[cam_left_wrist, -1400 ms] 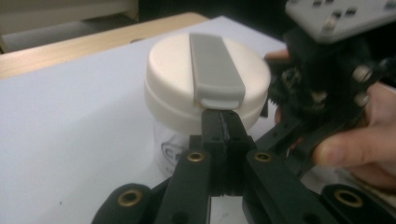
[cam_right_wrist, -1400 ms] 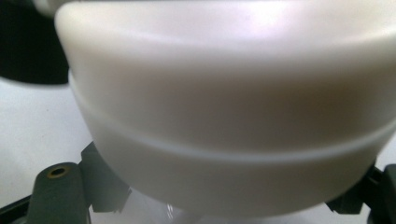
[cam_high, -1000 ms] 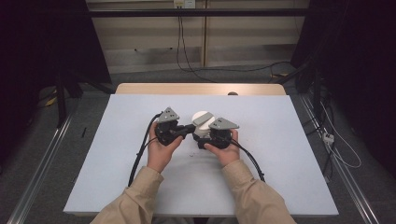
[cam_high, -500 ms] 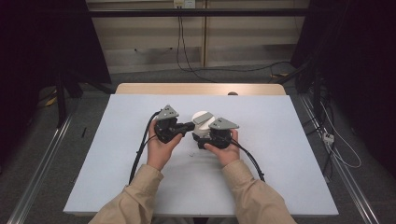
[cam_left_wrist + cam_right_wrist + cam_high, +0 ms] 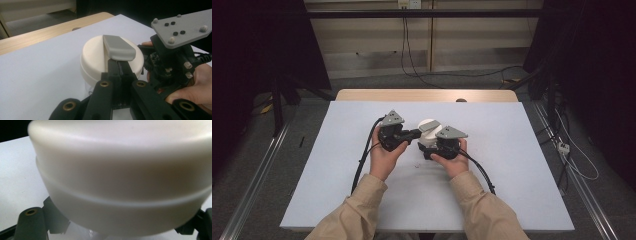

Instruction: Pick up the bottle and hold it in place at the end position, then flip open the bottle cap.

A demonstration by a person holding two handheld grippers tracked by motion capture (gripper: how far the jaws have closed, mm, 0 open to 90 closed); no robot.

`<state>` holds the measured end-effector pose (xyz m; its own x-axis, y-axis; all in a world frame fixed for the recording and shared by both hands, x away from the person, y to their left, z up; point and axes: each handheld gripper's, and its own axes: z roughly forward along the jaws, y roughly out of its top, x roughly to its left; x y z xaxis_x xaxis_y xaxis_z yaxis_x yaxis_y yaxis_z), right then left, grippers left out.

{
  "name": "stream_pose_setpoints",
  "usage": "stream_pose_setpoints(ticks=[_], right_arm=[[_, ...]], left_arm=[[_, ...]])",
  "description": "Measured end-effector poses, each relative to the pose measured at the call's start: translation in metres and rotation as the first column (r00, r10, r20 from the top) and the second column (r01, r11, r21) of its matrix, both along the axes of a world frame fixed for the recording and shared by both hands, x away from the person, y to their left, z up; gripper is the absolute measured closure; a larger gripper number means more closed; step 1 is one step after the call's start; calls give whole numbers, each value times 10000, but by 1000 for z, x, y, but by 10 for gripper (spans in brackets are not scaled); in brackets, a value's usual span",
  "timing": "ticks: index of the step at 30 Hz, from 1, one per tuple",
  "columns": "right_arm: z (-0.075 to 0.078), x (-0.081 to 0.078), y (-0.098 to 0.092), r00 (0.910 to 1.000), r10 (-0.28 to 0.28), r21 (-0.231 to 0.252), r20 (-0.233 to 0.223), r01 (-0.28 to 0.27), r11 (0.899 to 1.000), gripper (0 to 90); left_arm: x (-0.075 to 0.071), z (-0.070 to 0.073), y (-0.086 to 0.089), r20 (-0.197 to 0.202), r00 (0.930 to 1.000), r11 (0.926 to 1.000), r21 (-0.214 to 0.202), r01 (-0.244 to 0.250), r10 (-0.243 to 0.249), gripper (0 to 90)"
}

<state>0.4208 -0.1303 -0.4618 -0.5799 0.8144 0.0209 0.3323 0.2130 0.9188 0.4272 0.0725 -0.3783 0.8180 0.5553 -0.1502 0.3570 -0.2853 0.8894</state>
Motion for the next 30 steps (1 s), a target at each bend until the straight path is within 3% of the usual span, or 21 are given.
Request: stream_pose_setpoints(ticks=[30], right_arm=[[0, 0, 0, 10000, -29, -23, -32, 29, 10000, 188]], left_arm=[[14, 18, -20, 279, 9996, 9999, 59, 106, -108, 900]])
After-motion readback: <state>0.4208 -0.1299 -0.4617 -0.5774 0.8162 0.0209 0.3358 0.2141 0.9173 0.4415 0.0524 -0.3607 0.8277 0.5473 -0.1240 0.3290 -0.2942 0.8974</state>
